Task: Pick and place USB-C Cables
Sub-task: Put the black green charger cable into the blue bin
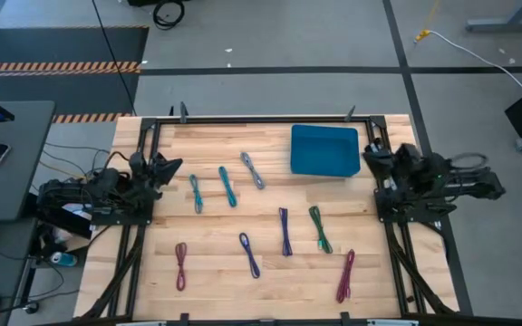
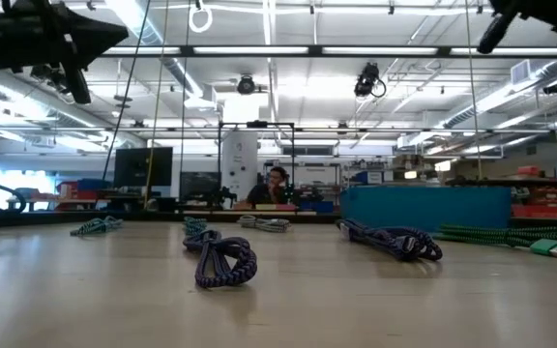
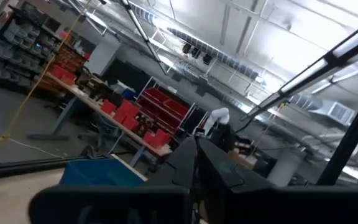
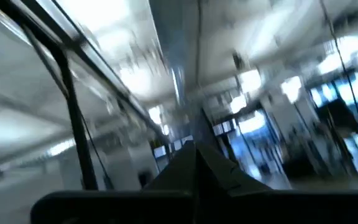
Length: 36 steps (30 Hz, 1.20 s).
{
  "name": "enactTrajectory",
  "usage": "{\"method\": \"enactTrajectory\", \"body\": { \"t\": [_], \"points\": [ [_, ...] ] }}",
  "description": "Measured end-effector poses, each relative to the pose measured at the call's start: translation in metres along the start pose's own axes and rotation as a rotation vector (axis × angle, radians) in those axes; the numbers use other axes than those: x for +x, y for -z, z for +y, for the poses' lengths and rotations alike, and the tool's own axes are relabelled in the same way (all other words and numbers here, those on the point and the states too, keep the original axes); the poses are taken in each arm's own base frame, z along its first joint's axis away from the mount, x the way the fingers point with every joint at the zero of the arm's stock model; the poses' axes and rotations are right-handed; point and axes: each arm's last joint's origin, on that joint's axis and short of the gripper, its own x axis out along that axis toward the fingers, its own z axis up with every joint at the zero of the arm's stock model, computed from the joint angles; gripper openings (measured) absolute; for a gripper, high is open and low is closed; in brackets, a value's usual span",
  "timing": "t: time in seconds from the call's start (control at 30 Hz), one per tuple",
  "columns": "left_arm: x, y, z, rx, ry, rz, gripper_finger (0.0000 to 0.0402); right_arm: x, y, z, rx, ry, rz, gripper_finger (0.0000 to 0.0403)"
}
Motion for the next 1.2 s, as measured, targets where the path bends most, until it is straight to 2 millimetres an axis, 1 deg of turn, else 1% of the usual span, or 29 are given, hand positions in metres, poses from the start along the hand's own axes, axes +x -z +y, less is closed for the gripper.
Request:
{"method": "enactTrajectory", "body": {
  "t": [0.1,0.17,0.27,0.33,0.4,0.47,0.6,0.77,0.87,1.03,1.2],
  "points": [
    [0.000,0.000,0.000,0.023,0.002,0.002,0.0053,0.024,-0.015,0.007,-0.019,0.133,0.176,0.0066],
    [0.000,0.000,0.000,0.016,0.003,-0.001,0.0078,0.042,-0.028,0.014,-0.039,0.183,0.250,0.0094],
    [0.000,-0.002,-0.001,0.008,0.010,-0.014,0.0123,0.071,-0.044,0.025,-0.062,0.211,0.361,0.0130],
    [0.000,-0.002,-0.001,0.009,0.013,-0.021,0.0155,0.088,-0.055,0.032,-0.076,0.204,0.460,0.0146],
    [0.000,-0.004,-0.002,0.050,0.009,-0.013,0.0182,0.103,-0.062,0.039,-0.082,0.205,0.576,0.0155],
    [0.002,-0.010,-0.006,0.102,0.000,0.009,0.0200,0.117,-0.067,0.045,-0.063,0.213,0.662,0.0157],
    [0.004,-0.035,-0.019,0.197,-0.026,0.076,0.0211,0.142,-0.069,0.052,-0.040,0.241,0.796,0.0155],
    [0.015,-0.076,-0.045,0.342,-0.065,0.203,0.0202,0.163,-0.061,0.054,-0.021,0.307,0.918,0.0154],
    [0.027,-0.097,-0.061,0.426,-0.092,0.301,0.0199,0.169,-0.049,0.052,0.010,0.366,0.992,0.0154],
    [0.051,-0.123,-0.086,0.549,-0.123,0.441,0.0208,0.167,-0.018,0.044,0.133,0.528,1.202,0.0154],
    [0.072,-0.139,-0.105,0.674,-0.128,0.540,0.0220,0.164,0.016,0.042,0.199,0.661,1.413,0.0155]
  ]
}}
